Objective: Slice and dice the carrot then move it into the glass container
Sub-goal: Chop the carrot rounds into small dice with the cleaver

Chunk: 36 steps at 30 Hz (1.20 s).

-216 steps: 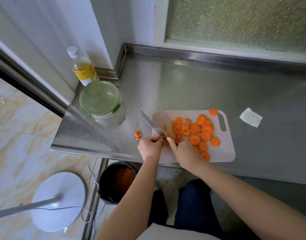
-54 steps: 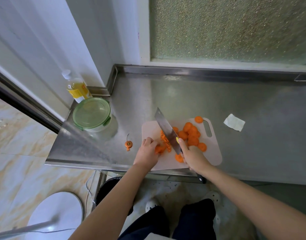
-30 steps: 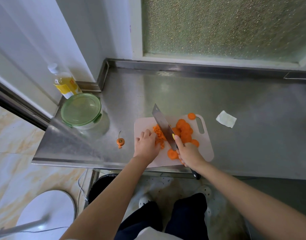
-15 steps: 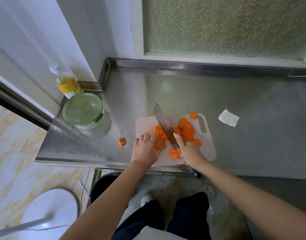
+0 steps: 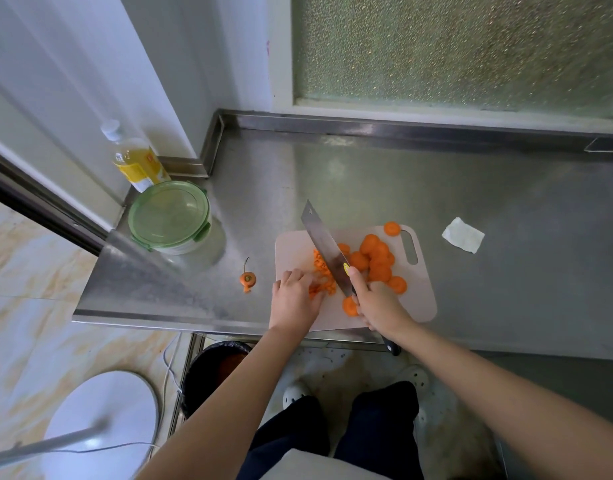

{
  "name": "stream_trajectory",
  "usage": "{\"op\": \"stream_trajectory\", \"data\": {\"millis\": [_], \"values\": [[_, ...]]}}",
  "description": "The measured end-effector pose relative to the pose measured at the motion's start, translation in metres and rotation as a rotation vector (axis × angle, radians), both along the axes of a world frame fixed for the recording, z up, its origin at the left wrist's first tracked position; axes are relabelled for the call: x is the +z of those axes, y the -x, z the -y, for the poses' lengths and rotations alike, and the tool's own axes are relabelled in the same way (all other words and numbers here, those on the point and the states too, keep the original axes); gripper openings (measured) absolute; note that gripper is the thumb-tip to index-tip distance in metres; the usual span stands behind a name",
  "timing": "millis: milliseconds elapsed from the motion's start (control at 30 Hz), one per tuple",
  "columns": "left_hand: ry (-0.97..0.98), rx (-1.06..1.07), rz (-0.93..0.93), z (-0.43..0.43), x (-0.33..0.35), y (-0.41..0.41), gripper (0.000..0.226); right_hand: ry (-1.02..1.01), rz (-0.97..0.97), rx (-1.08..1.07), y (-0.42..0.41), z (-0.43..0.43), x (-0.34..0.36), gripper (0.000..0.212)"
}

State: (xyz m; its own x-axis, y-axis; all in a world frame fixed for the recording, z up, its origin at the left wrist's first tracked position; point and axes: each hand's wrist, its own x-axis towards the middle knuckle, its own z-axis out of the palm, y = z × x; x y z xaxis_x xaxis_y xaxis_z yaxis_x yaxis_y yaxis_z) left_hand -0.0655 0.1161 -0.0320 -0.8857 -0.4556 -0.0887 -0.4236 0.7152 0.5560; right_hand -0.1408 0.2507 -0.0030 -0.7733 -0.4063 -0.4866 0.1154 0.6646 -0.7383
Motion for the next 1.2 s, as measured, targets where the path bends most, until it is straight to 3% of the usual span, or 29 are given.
{"op": "stream_trajectory", "data": {"millis": [233, 567, 800, 1200], "values": [[-0.067, 0.178, -0.075, -0.001, -0.002, -0.013, 0.050, -0.012, 0.008, 0.042, -0.003, 0.004, 0.004, 0.063], [-0.231, 0.216, -0.083, -0.003, 0.003, -0.015, 0.026, -0.148, -0.125, 0.227, -0.001, 0.014, 0.002, 0.067], [0.106, 0.168, -0.027, -0.016, 0.000, -0.008, 0.037, -0.108, -0.127, 0.101, 0.002, 0.012, 0.006, 0.066], [0.235, 0.039, -0.021, -0.014, 0.003, 0.006, 0.020, -0.052, -0.073, 0.049, 0.004, 0.005, 0.005, 0.067]]}}
